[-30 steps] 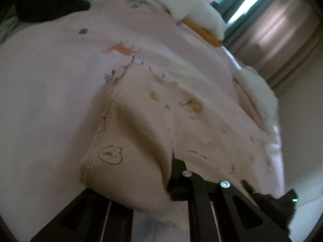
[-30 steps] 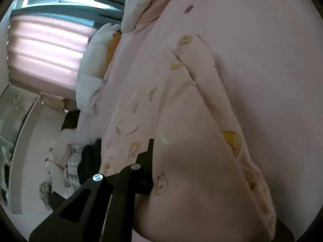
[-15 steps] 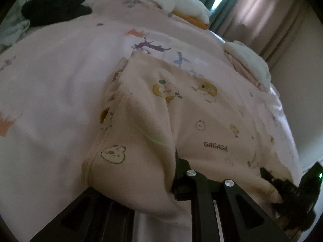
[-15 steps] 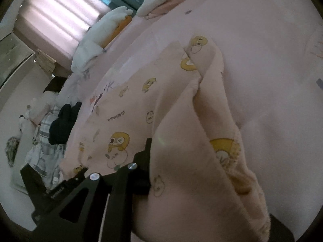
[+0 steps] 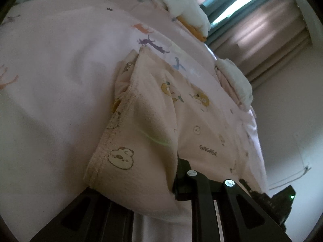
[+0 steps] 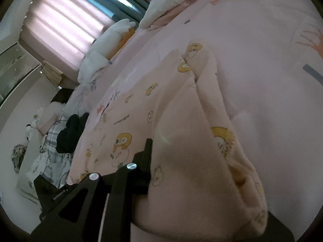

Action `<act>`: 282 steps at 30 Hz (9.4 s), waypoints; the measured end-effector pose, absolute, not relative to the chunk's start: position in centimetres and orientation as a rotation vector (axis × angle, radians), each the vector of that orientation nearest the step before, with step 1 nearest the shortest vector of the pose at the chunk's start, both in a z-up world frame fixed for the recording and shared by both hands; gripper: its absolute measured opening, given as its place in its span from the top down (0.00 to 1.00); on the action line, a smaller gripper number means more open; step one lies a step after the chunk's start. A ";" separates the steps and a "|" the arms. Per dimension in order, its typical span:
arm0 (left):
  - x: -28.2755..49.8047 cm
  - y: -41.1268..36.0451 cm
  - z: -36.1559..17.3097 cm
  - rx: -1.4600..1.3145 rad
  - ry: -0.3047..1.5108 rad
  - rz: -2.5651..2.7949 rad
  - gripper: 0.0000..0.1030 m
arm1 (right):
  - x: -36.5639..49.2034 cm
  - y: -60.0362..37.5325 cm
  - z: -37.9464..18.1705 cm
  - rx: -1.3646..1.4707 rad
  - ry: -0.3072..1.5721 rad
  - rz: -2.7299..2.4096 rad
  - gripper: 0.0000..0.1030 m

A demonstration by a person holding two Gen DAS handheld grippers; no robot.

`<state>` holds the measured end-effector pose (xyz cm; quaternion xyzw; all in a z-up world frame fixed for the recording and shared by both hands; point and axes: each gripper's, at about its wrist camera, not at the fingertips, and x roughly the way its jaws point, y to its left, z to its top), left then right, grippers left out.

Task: Fold small clothes

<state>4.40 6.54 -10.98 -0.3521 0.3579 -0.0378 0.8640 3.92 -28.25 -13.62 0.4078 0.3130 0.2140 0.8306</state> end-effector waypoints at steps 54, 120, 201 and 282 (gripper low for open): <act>0.9 10.7 -8.3 -0.635 0.603 0.271 0.66 | 4.1 -29.2 -14.4 1.019 0.610 0.556 0.88; 4.4 8.8 -11.0 -0.689 0.839 -0.428 0.70 | 2.9 -29.6 -13.1 1.036 0.616 0.274 0.91; 2.1 18.0 -12.6 -1.038 0.846 -0.207 0.75 | 5.8 -1.2 -1.7 0.499 0.970 0.960 0.82; 4.6 12.7 -12.1 -0.897 0.819 -0.572 0.31 | 8.9 -14.5 -8.7 0.776 0.747 0.881 0.41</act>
